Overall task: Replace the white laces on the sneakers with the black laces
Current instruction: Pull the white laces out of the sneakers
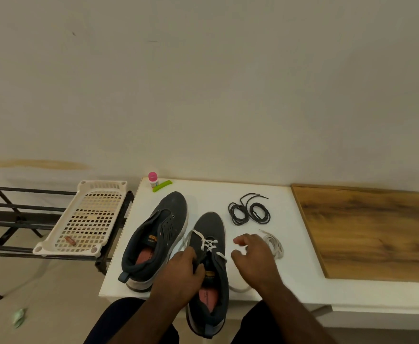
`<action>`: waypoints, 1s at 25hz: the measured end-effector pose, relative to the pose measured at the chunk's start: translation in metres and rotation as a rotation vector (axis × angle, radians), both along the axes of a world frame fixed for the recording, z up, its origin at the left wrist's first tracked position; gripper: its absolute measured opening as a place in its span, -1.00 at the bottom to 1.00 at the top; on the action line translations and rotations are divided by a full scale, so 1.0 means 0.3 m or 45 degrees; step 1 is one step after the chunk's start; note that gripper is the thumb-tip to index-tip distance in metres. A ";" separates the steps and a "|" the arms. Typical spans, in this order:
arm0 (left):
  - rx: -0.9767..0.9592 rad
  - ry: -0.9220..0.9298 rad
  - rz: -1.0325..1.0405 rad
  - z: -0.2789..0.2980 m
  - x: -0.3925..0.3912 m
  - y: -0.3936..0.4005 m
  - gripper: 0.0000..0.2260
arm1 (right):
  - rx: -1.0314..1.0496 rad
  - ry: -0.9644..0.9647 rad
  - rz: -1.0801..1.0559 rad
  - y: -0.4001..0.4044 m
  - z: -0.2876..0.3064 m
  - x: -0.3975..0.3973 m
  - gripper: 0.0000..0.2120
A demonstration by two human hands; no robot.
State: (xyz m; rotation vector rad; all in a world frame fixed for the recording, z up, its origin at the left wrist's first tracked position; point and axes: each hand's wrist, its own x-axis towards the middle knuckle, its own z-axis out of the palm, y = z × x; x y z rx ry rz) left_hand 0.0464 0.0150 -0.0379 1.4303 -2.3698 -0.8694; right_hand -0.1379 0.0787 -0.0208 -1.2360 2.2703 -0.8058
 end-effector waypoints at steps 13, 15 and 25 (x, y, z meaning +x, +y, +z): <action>0.024 -0.003 -0.022 0.021 0.051 -0.015 -0.87 | 0.180 -0.069 -0.089 0.011 -0.073 0.106 -0.93; -0.104 -0.028 -0.133 0.023 0.032 -0.009 -0.64 | 0.134 -0.056 -0.041 0.006 -0.064 0.127 -0.90; -0.358 -0.305 -0.339 0.026 -0.146 -0.091 -0.83 | 0.167 -0.049 0.015 0.000 -0.033 0.156 -0.91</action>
